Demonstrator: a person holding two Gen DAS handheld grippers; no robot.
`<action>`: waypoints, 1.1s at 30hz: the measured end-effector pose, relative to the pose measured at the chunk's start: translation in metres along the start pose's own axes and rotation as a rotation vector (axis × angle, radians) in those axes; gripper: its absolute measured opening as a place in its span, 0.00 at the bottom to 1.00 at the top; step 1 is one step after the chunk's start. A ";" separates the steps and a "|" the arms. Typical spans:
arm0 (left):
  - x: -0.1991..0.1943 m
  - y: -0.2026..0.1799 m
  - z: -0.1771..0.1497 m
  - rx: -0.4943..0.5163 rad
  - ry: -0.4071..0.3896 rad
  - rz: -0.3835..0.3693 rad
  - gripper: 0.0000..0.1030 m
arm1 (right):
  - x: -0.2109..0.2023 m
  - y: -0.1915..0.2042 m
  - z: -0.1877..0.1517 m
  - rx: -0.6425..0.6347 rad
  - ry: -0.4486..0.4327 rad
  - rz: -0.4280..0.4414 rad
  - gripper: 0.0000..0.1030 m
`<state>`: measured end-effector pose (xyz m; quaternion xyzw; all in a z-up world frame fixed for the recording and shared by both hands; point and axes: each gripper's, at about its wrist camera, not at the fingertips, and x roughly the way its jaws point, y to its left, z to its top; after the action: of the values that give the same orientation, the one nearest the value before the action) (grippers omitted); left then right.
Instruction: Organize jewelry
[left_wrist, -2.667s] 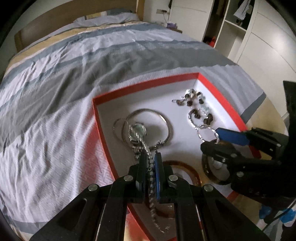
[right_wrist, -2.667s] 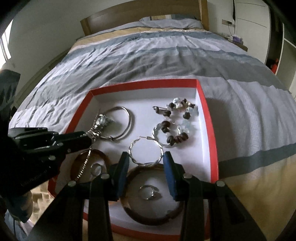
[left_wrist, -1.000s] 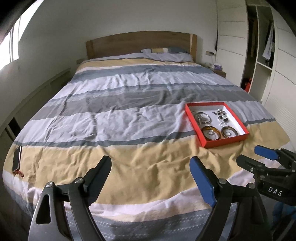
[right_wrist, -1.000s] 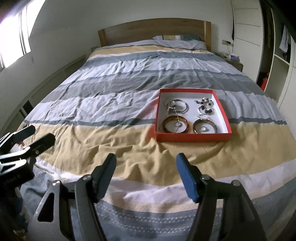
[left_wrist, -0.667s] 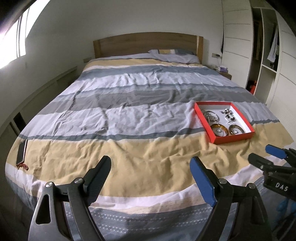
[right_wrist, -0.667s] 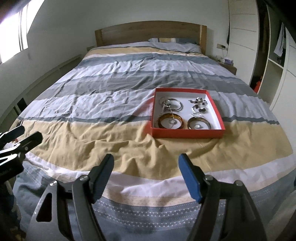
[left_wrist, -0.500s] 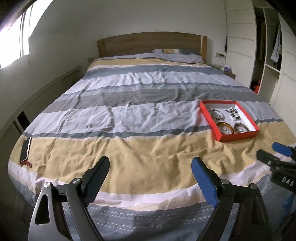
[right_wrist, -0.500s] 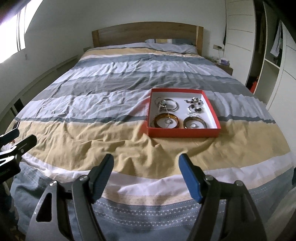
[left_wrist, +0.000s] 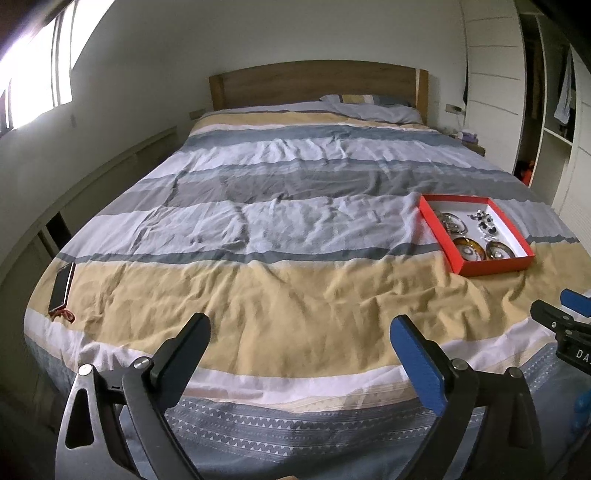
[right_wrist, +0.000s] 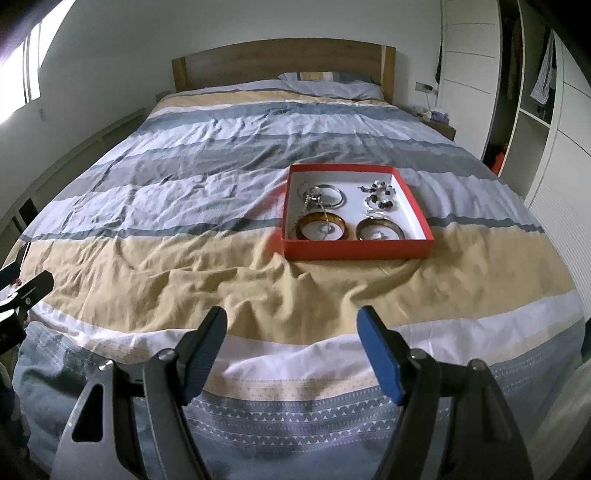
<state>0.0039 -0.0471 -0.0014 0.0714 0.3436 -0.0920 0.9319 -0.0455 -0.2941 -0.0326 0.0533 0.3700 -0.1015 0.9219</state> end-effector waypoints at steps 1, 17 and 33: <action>0.001 0.001 0.000 -0.001 0.001 0.002 0.95 | 0.000 0.001 0.000 -0.004 -0.004 -0.007 0.69; 0.005 -0.006 -0.004 0.013 0.026 0.027 0.97 | -0.004 -0.002 0.000 -0.032 -0.044 -0.028 0.69; 0.008 -0.019 -0.007 0.034 0.074 0.039 0.97 | 0.002 -0.018 -0.003 0.000 -0.036 0.011 0.70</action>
<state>0.0010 -0.0652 -0.0136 0.0971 0.3746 -0.0768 0.9189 -0.0499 -0.3113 -0.0362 0.0534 0.3532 -0.0971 0.9290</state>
